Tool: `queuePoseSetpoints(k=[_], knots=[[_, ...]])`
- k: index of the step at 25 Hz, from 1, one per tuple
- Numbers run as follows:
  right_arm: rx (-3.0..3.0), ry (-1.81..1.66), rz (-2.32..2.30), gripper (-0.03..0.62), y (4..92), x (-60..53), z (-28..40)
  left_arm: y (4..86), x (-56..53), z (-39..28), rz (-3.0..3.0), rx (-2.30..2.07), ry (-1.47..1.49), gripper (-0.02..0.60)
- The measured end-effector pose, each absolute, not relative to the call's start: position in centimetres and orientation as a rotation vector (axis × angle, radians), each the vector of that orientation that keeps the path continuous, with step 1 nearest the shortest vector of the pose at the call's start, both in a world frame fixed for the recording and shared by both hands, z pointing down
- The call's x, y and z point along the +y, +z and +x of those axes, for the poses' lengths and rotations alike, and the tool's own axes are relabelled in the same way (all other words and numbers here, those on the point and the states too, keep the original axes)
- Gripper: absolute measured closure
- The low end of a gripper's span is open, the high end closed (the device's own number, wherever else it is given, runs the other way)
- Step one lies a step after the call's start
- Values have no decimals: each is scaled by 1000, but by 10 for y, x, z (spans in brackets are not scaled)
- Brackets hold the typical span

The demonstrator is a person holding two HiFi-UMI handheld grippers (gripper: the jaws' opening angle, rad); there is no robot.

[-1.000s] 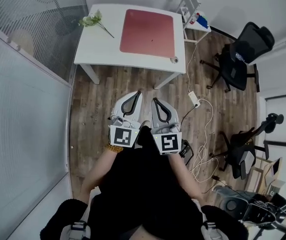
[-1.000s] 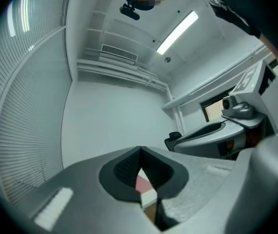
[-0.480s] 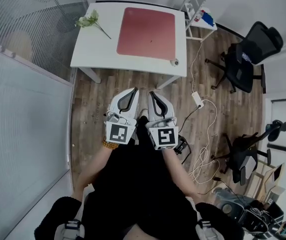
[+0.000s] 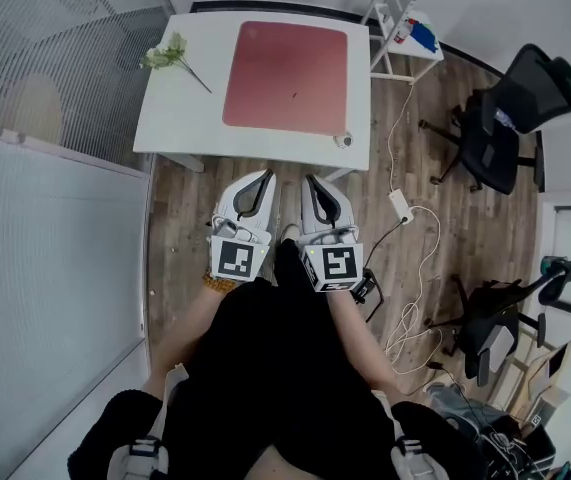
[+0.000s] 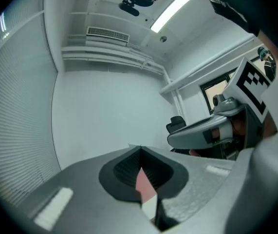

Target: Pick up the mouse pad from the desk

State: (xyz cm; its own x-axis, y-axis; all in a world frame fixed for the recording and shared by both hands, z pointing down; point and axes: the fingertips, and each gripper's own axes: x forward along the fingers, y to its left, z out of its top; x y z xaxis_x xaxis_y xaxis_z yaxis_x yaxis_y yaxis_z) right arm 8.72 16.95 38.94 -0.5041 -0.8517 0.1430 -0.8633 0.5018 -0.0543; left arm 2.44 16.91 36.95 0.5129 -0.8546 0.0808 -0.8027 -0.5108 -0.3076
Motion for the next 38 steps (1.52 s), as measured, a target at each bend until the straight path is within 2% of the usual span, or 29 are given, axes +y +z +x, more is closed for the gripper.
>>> queuePoseSetpoints(k=[14,26,38], knots=[[-2607,343,1532,571,419,82,155,399,123,61,-2534,1453,-458,580],[-2503,359,1473,571,459,37,141,443,66,31,-2590,1498,-504,580],[-2358,178,1173,571,503,-39,98,500,-16,18,-2709,1241,-675,578]])
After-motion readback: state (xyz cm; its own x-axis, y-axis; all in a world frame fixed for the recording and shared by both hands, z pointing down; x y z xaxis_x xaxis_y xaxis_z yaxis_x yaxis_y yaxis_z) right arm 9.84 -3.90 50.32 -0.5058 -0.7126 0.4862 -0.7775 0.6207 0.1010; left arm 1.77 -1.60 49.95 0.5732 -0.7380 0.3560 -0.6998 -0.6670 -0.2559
